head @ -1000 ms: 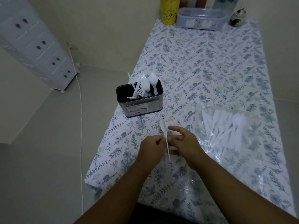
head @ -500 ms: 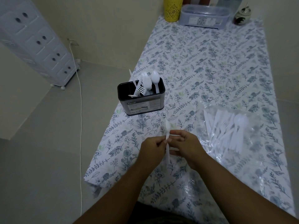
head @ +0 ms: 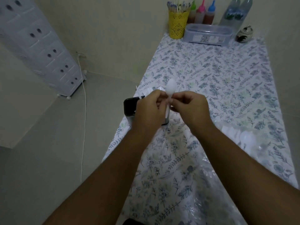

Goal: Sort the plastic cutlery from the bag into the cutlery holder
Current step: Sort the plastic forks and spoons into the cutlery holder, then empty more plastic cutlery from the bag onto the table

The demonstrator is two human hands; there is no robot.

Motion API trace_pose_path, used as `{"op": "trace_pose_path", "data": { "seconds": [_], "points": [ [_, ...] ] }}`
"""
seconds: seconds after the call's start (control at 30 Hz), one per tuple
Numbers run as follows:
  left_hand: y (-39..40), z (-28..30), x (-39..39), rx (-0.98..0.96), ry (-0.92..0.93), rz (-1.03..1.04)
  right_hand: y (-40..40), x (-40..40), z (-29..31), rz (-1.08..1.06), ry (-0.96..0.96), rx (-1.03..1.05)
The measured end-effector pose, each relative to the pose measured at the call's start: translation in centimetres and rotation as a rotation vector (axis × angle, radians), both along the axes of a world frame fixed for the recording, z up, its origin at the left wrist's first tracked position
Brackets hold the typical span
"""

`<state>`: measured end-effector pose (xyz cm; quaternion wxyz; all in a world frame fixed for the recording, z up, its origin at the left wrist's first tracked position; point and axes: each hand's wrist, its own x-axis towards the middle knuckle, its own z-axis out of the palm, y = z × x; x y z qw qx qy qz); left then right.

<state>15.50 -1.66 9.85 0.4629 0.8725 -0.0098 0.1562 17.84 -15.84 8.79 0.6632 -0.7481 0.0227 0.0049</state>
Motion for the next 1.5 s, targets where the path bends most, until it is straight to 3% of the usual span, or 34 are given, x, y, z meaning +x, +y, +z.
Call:
{"op": "trace_pose_path", "data": {
  "seconds": [0.23,0.4,0.6,0.7,0.9,1.1,1.2,1.37,1.5],
  "points": [
    [0.7,0.1,4.1,0.021,0.102,0.065,1.5,4.5,-0.3,-0.028,-0.064,-0.201],
    [0.7,-1.5,4.2,0.212,0.292,0.119,1.2,3.7,-1.1,0.074,-0.011,-0.598],
    [-0.1,0.4,1.5,0.151,0.147,0.100,-0.2,1.3,-0.2,0.050,0.014,-0.568],
    [-1.5,-1.6,-2.1,0.091,0.139,-0.049,-2.5,-2.7,-1.7,0.116,0.054,-0.640],
    [-5.1,-11.8,-12.5,0.233,0.420,-0.366,-9.3,-15.2,-8.1,0.213,0.280,-0.719],
    [-8.3,-17.2,-19.2,0.537,0.186,-1.036,-15.1,-25.6,-12.0,0.105,0.221,-0.885],
    [-7.9,-18.7,-19.0,0.621,0.081,-1.155,-16.9,-28.1,-13.0,0.095,0.207,-0.932],
    [-4.2,-18.9,-15.6,0.802,-0.041,-1.117,-17.0,-29.7,-14.4,0.186,0.252,-0.972],
    [-3.2,-17.2,-14.8,0.877,0.068,-0.829,-13.6,-27.1,-14.6,0.196,0.265,-0.934]
  ]
}}
